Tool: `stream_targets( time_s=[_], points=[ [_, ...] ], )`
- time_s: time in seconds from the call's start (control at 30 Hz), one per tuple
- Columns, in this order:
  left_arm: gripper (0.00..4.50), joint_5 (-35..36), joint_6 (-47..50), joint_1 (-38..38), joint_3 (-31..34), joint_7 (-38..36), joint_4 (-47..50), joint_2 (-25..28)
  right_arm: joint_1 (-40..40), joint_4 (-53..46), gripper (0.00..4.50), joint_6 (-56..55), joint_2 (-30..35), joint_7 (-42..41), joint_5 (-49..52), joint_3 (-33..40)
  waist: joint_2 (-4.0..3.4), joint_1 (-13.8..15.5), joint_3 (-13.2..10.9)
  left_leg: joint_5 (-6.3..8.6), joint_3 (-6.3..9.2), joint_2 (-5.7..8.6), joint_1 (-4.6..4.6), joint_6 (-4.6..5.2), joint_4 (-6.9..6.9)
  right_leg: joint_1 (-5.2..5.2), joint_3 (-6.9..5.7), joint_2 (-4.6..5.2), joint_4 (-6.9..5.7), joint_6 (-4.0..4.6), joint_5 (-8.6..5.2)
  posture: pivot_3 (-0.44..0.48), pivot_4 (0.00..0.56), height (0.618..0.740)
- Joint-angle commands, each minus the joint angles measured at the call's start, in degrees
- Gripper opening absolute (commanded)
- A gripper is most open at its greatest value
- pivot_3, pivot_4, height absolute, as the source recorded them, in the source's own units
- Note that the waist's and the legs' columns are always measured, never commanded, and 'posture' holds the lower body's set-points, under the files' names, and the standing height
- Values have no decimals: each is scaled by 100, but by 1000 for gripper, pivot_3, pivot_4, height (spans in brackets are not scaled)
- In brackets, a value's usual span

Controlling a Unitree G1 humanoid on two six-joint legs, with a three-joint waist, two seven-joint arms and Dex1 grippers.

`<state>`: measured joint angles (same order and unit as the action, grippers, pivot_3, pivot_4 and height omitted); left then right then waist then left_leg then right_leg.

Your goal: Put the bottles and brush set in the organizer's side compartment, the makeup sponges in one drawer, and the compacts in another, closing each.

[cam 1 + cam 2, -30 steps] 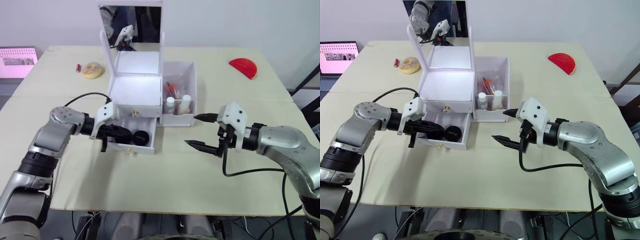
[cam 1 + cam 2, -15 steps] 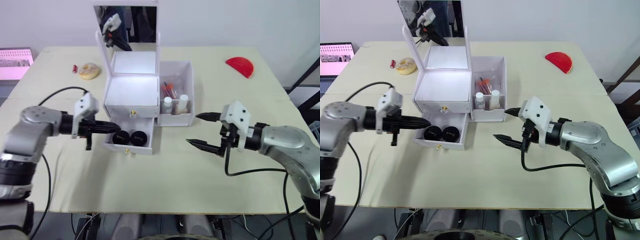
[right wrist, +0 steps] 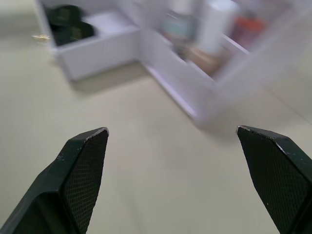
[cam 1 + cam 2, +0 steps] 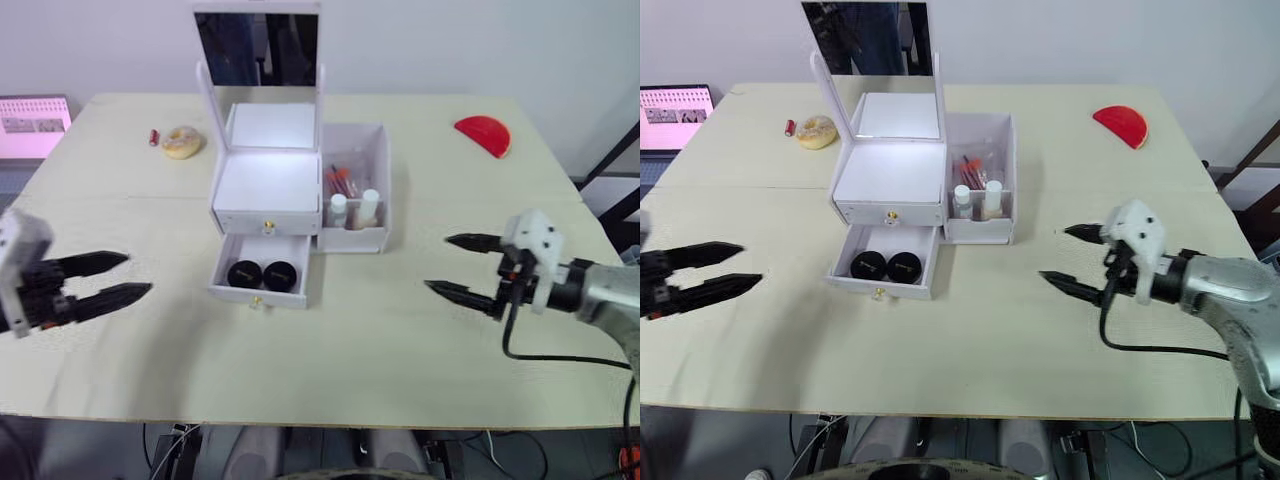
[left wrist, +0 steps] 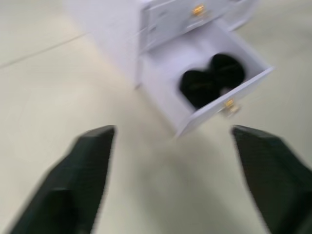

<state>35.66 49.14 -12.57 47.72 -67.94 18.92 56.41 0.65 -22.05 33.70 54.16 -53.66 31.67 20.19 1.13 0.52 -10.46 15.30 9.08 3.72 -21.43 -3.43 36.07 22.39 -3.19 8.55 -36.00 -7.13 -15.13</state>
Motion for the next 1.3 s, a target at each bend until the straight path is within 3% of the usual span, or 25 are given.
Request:
stream_targets(
  time_s=[0.03, 0.17, 0.33, 0.6, 0.87, 0.97, 1.17, 1.2, 1.3],
  points=[
    [4445, -153, -248, -395, 743, 25, -187, -87, -274, 701, 4500, -647, 194, -342, -361, 480, 0, 18, 0, 0, -4, -2, 0, 0, 0, 0, 0, 1, 1, 13, -7, 0, 150, 739],
    [4445, -288, -577, -773, 988, -29, -555, -111, -387, 1625, 4500, -1287, 303, -692, -591, 674, 0, 26, 1, 1, -18, -15, 0, 0, 6, -2, -1, 0, 5, 16, -12, 0, 150, 739],
    [4445, -301, -839, -839, 941, -7, -821, -92, -407, 1953, 4500, -1661, 295, -947, -667, 665, -4, 14, 1, 1, -102, -63, 0, 0, 8, -2, 1, 0, 8, 18, -11, 0, 150, 739],
    [4445, -340, -1110, -783, 635, 57, -826, -36, -336, 1472, 4500, -1535, 175, -791, -628, 505, -5, 10, 0, 1, -113, -63, -5, 0, -4, 3, 8, 0, 29, 41, 5, 0, 150, 739],
    [4445, -10, -958, -799, -690, 297, 766, -270, 53, 219, 4500, -528, 166, -574, -74, 7, -6, 22, 0, 1, -113, -64, -8, 0, -1, -3, 11, 1, 42, 39, 8, 0, 150, 739],
    [3566, 89, -874, -601, -1499, 575, 1438, -343, 271, -247, 4500, -214, 168, -444, 89, -262, -6, 27, 0, 2, -113, -62, -10, 1, -3, -4, 11, 1, 47, 38, 9, 0, 150, 739],
    [422, -781, -1262, 375, -3497, 1243, 1527, -464, 851, -778, 4500, 179, 39, -140, 265, -780, -7, 27, 0, 2, -114, -60, -9, 2, -1, -6, 10, -5, 49, 35, 14, 0, 150, 739],
    [124, -839, -1266, 512, -3688, 1317, 1506, -509, 893, -818, 4500, 207, 14, -98, 263, -831, -6, 27, 0, 2, -113, -60, -7, 2, 0, -10, 10, -6, 49, 35, 15, 0, 150, 739],
    [124, -1324, -1294, 993, -4292, 1658, 1389, -559, 990, -968, 4500, 332, -99, 76, 338, -931, -6, 30, 0, 1, -113, -59, -9, 3, 1, -9, 10, -5, 50, 15, 26, 0, 150, 739]
  ],
)
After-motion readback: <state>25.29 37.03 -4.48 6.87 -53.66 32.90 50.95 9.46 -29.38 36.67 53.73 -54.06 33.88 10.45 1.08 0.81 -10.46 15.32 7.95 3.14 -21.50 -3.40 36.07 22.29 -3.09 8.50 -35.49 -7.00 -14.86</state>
